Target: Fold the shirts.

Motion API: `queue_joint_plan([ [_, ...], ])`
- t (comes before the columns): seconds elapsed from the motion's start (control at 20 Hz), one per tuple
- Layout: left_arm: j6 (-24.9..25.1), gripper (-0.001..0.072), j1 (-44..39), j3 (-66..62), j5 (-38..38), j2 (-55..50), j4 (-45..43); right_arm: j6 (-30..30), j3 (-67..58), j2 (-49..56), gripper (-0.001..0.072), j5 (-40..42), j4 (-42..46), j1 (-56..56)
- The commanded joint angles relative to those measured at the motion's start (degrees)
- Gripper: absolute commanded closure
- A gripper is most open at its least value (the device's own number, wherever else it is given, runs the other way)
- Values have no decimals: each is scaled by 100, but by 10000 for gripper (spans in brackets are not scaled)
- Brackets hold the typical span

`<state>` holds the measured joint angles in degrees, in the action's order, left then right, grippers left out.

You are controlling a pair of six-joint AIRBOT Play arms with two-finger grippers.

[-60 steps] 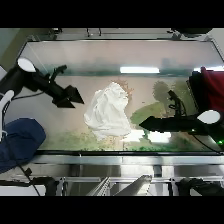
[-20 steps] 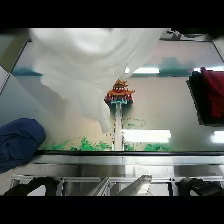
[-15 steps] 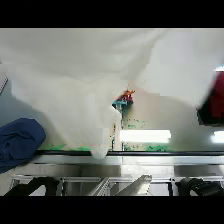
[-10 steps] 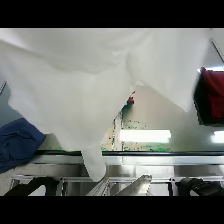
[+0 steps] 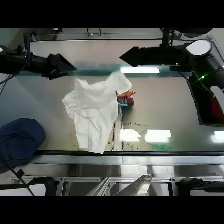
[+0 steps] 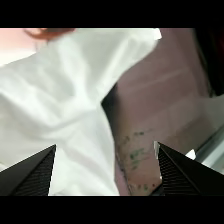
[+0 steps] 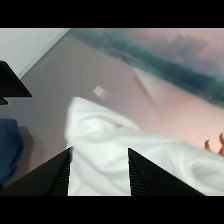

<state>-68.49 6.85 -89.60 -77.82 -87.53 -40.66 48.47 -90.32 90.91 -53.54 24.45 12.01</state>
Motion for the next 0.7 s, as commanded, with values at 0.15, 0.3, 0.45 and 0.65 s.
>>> queue_joint_plan([
  [0.15,35,-6,1126,79,-17,-837,-490,1062,22,326,668,-1884,46,-680],
  [0.3,39,-6,1226,79,-17,-1189,-490,1550,603,243,698,-2758,514,-658],
  [0.45,42,-5,1082,76,-66,-1615,-490,1370,2221,-293,697,-2667,468,-472],
  [0.65,48,-5,699,76,-398,-2127,-535,678,4822,-1073,547,-1707,-800,-186],
])
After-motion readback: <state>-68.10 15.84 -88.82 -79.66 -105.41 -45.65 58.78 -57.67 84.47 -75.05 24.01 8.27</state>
